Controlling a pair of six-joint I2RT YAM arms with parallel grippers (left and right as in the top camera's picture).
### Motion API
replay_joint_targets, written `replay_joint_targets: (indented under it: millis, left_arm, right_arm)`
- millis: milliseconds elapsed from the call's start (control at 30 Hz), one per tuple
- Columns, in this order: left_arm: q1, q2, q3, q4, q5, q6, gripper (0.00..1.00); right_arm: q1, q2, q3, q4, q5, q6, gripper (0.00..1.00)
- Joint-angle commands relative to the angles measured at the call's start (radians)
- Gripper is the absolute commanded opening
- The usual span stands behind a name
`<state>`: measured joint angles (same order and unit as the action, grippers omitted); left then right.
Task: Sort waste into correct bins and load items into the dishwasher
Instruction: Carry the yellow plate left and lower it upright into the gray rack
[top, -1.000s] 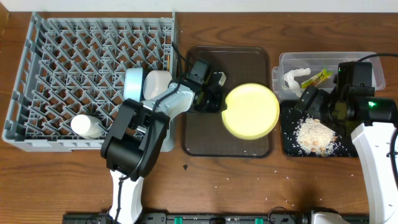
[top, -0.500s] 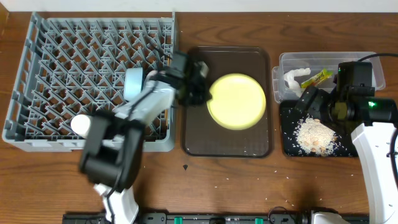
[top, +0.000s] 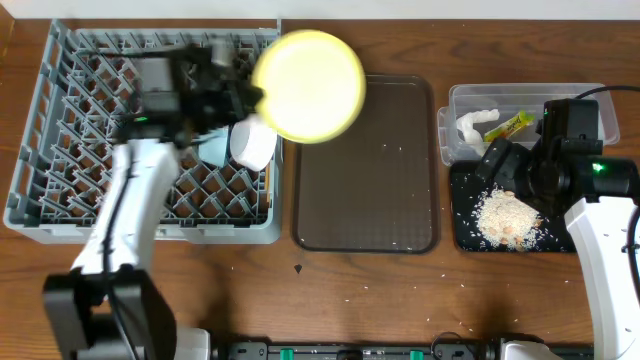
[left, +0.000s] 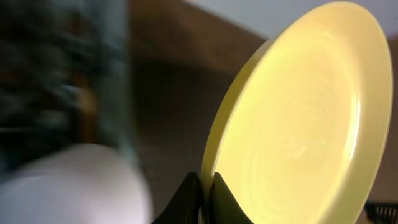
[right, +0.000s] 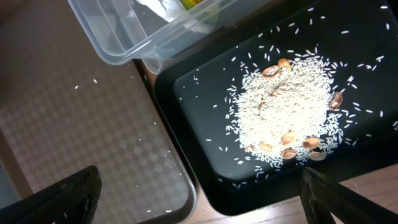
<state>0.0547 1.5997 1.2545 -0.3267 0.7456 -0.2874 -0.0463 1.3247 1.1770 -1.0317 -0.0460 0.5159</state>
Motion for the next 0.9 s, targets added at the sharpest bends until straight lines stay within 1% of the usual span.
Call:
replay_joint_targets:
  millis: [0, 133, 233, 333, 500, 533, 600, 633, 667, 767, 867]
  left_arm:
    - [0.122, -0.077, 0.009, -0.005, 0.037, 0.006, 0.07]
    - [0.257, -0.108, 0.009, -0.035, 0.037, 0.006, 0.07]
    - [0.363, -0.109, 0.009, -0.092, 0.027, 0.007, 0.07]
    - [0.471, -0.107, 0.008, -0.133, 0.021, 0.044, 0.07]
    - [0.603, -0.107, 0.008, -0.161, 0.018, 0.044, 0.08]
    - [0.629, -0.107, 0.009, -0.177, -0.021, 0.044, 0.07]
    - [0.643, -0.107, 0.008, -0.194, -0.153, 0.087, 0.07]
    - [0.637, -0.107, 0.009, -0.210, -0.299, 0.116, 0.07]
    - [0.630, -0.107, 0.008, -0.216, -0.354, 0.120, 0.07]
    - [0.607, -0.107, 0.008, -0.209, -0.418, 0.124, 0.07]
    - [0.578, -0.107, 0.008, -0.203, -0.532, 0.124, 0.08]
  right_arm:
    - [-0.001, -0.013, 0.005, -0.001, 0.012, 0.000, 0.99]
    - [-0.001, -0.013, 0.005, -0.002, 0.012, 0.000, 0.99]
    - [-0.001, -0.013, 0.005, -0.001, 0.012, 0.000, 0.99]
    - [-0.001, -0.013, 0.005, -0.001, 0.012, 0.000, 0.99]
    - [-0.001, -0.013, 0.005, -0.002, 0.012, 0.000, 0.99]
    - [-0.001, -0.013, 0.005, -0.001, 0.012, 0.000, 0.99]
    - [-0.001, -0.013, 0.005, -0.002, 0.012, 0.000, 0.99]
    - [-0.001, -0.013, 0.005, -0.001, 0.012, 0.000, 0.99]
    - [-0.001, -0.013, 0.005, -0.001, 0.012, 0.000, 0.99]
    - [-0.001, -0.013, 0.005, -0.001, 0.012, 0.000, 0.99]
    - [-0.001, -0.013, 0.005, -0.002, 0.012, 0.000, 0.99]
